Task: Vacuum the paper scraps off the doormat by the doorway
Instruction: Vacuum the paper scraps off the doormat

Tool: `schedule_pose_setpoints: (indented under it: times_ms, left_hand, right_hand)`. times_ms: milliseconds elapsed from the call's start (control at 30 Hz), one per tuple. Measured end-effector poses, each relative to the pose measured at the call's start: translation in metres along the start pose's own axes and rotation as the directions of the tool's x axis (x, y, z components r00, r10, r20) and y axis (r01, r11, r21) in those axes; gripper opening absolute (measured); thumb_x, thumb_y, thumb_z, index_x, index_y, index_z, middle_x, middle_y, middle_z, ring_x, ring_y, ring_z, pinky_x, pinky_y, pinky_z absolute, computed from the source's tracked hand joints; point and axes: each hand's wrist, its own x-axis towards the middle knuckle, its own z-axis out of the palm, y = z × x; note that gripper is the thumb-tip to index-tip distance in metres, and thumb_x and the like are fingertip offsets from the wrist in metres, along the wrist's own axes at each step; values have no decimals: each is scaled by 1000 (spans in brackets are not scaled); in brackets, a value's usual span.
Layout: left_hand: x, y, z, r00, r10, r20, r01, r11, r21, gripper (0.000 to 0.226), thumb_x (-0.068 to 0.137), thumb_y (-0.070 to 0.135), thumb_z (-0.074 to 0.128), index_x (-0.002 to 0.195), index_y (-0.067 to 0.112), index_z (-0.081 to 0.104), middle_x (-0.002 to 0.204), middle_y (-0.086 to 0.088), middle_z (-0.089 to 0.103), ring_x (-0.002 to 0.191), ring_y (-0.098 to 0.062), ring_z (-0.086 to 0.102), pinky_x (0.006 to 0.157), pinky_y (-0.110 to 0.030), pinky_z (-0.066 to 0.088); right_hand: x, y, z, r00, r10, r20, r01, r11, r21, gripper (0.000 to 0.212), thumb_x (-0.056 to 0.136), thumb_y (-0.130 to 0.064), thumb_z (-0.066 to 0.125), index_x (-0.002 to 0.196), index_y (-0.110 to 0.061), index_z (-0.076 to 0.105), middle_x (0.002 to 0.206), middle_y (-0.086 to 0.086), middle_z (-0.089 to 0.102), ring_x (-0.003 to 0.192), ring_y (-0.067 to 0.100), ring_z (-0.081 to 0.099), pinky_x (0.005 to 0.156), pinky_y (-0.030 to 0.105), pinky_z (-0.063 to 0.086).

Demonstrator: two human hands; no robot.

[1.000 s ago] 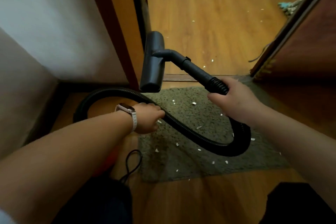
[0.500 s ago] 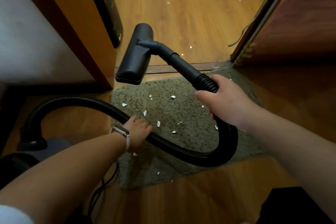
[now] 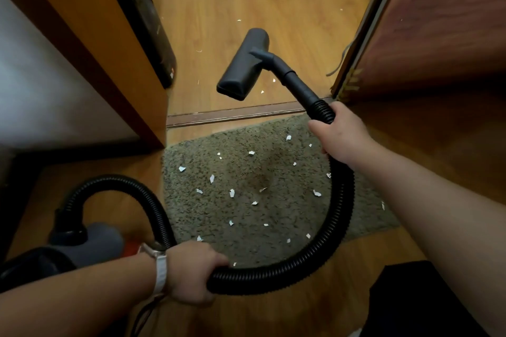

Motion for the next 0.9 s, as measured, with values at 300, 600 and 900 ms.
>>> schedule_pose_setpoints:
  times_ms: [300, 600, 900]
  left_hand:
    - [-88, -14, -44, 893, -313, -322, 174, 902, -395, 24, 71, 35, 69, 92, 28, 59, 76, 4, 65, 67, -10, 62, 60, -28, 50]
    - [-85, -19, -72, 388, -423, -819, 276, 901, -334, 22, 76, 26, 71, 95, 30, 60, 75, 9, 60, 72, -23, 60, 58, -33, 47]
    - [-73, -49, -70, 675, -327, -661, 221, 945, -241, 17, 78, 35, 69, 87, 33, 54, 75, 12, 59, 75, -13, 59, 61, -32, 47]
  right_hand:
    - [-3, 9, -7, 998, -64, -13, 51, 893, -447, 44, 95, -25, 58, 136, -27, 41, 95, 3, 58, 71, 22, 56, 53, 30, 42]
    - [-3, -1, 22, 993, -107, 49, 116, 803, -585, 26, 95, -25, 57, 117, -23, 44, 81, 1, 55, 66, 21, 57, 50, 30, 43]
    - [-19, -13, 59, 936, -153, 317, 316, 765, -561, 28, 92, -32, 61, 113, -29, 43, 85, -1, 58, 71, 20, 61, 58, 33, 52]
